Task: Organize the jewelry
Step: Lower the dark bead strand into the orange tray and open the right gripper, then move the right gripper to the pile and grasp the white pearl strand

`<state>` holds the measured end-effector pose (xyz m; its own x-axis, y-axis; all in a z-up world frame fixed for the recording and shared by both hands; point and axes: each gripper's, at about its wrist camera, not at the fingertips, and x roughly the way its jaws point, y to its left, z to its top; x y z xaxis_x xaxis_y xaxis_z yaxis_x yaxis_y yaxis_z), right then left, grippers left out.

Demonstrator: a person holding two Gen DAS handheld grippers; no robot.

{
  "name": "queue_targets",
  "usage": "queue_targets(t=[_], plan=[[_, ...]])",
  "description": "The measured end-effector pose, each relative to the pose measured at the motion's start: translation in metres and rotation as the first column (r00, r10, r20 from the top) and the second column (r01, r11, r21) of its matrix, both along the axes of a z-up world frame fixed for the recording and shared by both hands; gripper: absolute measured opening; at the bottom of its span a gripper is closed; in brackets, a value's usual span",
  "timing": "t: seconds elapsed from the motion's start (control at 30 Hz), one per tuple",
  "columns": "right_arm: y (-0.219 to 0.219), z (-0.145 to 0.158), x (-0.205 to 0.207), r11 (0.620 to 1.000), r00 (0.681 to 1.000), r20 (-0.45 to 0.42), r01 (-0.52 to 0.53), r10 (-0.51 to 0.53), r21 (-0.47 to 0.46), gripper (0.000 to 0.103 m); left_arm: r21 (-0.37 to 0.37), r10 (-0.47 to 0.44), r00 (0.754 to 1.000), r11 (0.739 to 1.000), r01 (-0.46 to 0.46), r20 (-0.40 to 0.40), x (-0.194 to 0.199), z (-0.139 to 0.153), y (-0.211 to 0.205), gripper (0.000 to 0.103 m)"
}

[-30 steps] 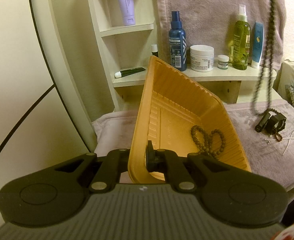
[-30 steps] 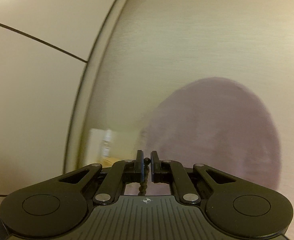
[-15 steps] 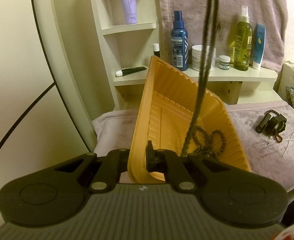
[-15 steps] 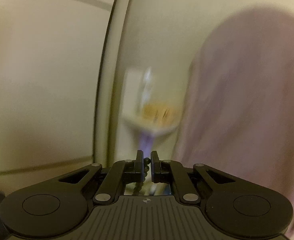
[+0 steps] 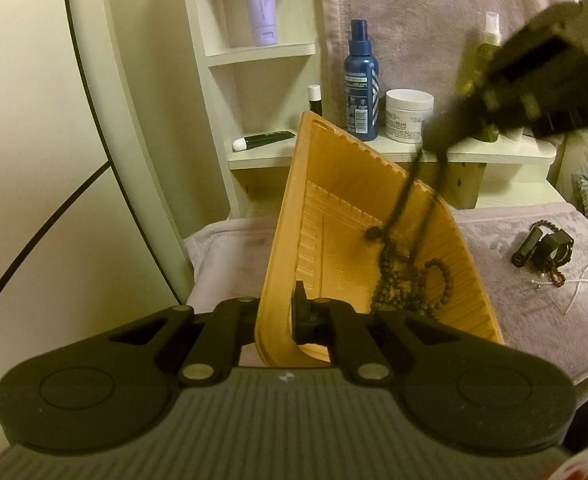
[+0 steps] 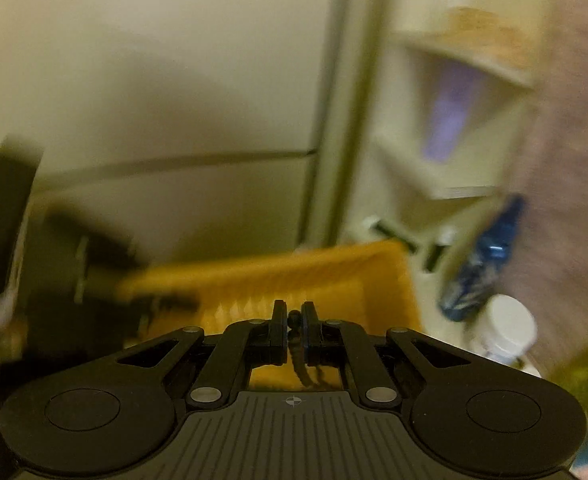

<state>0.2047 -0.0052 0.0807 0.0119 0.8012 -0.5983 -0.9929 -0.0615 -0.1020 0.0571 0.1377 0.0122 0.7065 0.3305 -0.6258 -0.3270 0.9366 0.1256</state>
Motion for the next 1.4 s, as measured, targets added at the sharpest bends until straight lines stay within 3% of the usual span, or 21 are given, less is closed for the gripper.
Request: queue_targets(t=[0.17, 0.33, 0.6, 0.67, 0.83, 0.93, 1.03, 1.13, 1.17, 1.2, 1.27, 1.4], plan=[[-0.005, -0.03, -0.02, 0.976, 0.962, 0.201, -0.156, 0.185, -0.15, 0.006, 0.0, 0.002, 1.0, 1.0, -0.002, 0.0, 0.001, -0.001, 0.0, 0.005], [-0.002, -0.058, -0.027, 0.937, 0.874, 0.377, -0.209, 0.308, -0.281, 0.006, -0.001, 0.003, 1.0, 1.0, -0.003, -0.001, 0.001, -0.001, 0.001, 0.005], [-0.004, -0.072, -0.035, 0.933, 0.786, 0.512, -0.228, 0.345, -0.279, 0.006, -0.004, 0.006, 1.0, 1.0, -0.006, -0.003, 0.001, -0.001, 0.002, 0.005], [-0.004, -0.071, -0.036, 0.937, 0.779, 0.528, -0.229, 0.339, -0.264, 0.007, -0.005, 0.006, 1.0, 1.0, -0.006, -0.002, 0.0, -0.001, 0.002, 0.005], [-0.004, -0.063, -0.036, 0.947, 0.794, 0.52, -0.224, 0.313, -0.228, 0.007, -0.005, 0.007, 1.0, 1.0, -0.007, -0.004, 0.001, -0.002, 0.003, 0.005], [-0.01, -0.055, -0.031, 0.967, 0.82, 0.516, -0.181, 0.25, -0.181, 0.009, -0.008, 0.011, 1.0, 1.0, -0.011, -0.005, 0.001, -0.003, 0.004, 0.005], [-0.025, -0.039, -0.017, 0.993, 0.88, 0.46, -0.087, 0.116, -0.084, 0.012, -0.012, 0.012, 1.0, 1.0, -0.012, -0.004, 0.002, -0.004, 0.004, 0.005], [-0.055, -0.026, 0.0, 0.998, 0.93, 0.363, 0.054, -0.061, 0.029, 0.029, -0.015, 0.011, 1.0, 1.0, -0.011, -0.004, 0.002, -0.004, 0.005, 0.005], [-0.067, -0.024, 0.006, 0.991, 0.936, 0.325, 0.119, -0.133, 0.062, 0.041, -0.015, 0.012, 1.0, 1.0, -0.012, -0.004, 0.002, -0.004, 0.005, 0.005], [-0.082, -0.025, 0.012, 0.978, 0.938, 0.281, 0.186, -0.204, 0.09, 0.047, -0.017, 0.011, 1.0, 1.0, -0.011, -0.003, 0.002, -0.004, 0.006, 0.005], [-0.113, -0.029, 0.022, 0.943, 0.925, 0.191, 0.309, -0.329, 0.126, 0.049, -0.018, 0.014, 1.0, 1.0, -0.014, -0.004, 0.002, -0.004, 0.006, 0.005], [-0.175, -0.052, 0.038, 0.841, 0.844, 0.021, 0.531, -0.536, 0.106, 0.049, -0.017, 0.014, 1.0, 1.0, -0.014, -0.003, 0.002, -0.004, 0.006, 0.005]])
